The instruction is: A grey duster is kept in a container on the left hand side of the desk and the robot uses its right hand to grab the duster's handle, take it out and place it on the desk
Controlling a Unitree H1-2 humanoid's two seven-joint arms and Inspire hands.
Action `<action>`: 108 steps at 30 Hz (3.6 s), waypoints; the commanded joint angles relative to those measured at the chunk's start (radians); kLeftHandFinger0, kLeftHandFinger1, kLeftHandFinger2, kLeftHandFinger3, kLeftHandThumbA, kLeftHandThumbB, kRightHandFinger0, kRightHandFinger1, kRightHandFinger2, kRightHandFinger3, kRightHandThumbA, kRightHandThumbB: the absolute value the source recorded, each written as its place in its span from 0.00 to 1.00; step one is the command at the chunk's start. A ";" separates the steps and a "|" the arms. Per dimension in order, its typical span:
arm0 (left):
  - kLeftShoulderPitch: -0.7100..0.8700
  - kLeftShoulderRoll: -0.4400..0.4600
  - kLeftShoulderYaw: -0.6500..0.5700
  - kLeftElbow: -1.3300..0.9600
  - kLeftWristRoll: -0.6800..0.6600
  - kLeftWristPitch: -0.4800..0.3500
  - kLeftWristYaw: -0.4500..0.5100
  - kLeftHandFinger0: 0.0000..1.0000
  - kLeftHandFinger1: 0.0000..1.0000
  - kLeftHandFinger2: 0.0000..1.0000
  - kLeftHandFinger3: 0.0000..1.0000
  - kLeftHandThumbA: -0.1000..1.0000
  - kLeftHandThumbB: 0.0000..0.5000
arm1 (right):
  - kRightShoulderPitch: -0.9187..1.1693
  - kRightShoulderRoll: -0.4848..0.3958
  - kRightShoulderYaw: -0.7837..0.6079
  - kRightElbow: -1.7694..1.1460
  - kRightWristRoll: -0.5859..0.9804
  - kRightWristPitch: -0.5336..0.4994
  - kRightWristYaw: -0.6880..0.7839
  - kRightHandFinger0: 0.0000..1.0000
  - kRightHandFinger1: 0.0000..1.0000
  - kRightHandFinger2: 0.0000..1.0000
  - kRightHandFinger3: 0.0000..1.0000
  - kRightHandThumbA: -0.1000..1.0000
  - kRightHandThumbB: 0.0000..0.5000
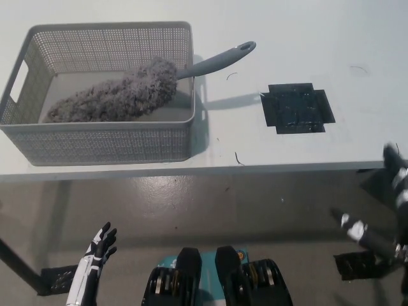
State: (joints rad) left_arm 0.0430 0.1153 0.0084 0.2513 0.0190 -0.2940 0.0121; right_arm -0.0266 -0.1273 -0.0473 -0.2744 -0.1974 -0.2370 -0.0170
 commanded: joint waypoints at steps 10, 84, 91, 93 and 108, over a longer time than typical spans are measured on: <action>-0.042 0.030 0.003 -0.029 0.020 -0.133 -0.010 1.00 1.00 1.00 1.00 1.00 0.20 | -0.840 -0.150 0.253 -0.082 -0.663 0.477 0.601 1.00 1.00 1.00 1.00 0.91 1.00; -0.077 0.047 -0.017 -0.022 0.068 -0.142 -0.040 1.00 1.00 1.00 1.00 1.00 0.27 | -1.408 0.078 0.629 1.128 -0.588 0.647 0.533 1.00 1.00 1.00 1.00 0.83 1.00; -0.077 0.048 -0.021 -0.023 0.067 -0.132 -0.048 1.00 1.00 1.00 1.00 1.00 0.25 | -1.386 0.103 0.632 1.204 -0.574 0.635 0.505 1.00 1.00 1.00 1.00 0.79 1.00; -0.074 0.048 -0.027 -0.030 0.074 -0.124 -0.054 1.00 1.00 1.00 1.00 1.00 0.25 | -1.379 0.114 0.627 1.246 -0.565 0.624 0.482 1.00 1.00 1.00 1.00 0.79 1.00; -0.088 0.044 -0.032 -0.034 0.083 -0.110 -0.059 1.00 1.00 1.00 1.00 1.00 0.28 | -1.303 0.175 0.560 1.410 -0.558 0.512 -0.118 0.00 0.04 0.14 0.41 0.00 0.38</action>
State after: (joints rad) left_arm -0.0246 0.1455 -0.0144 0.2549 0.0900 -0.4011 -0.0363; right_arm -1.3041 0.0326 0.5800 1.1261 -0.7775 0.3664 0.2931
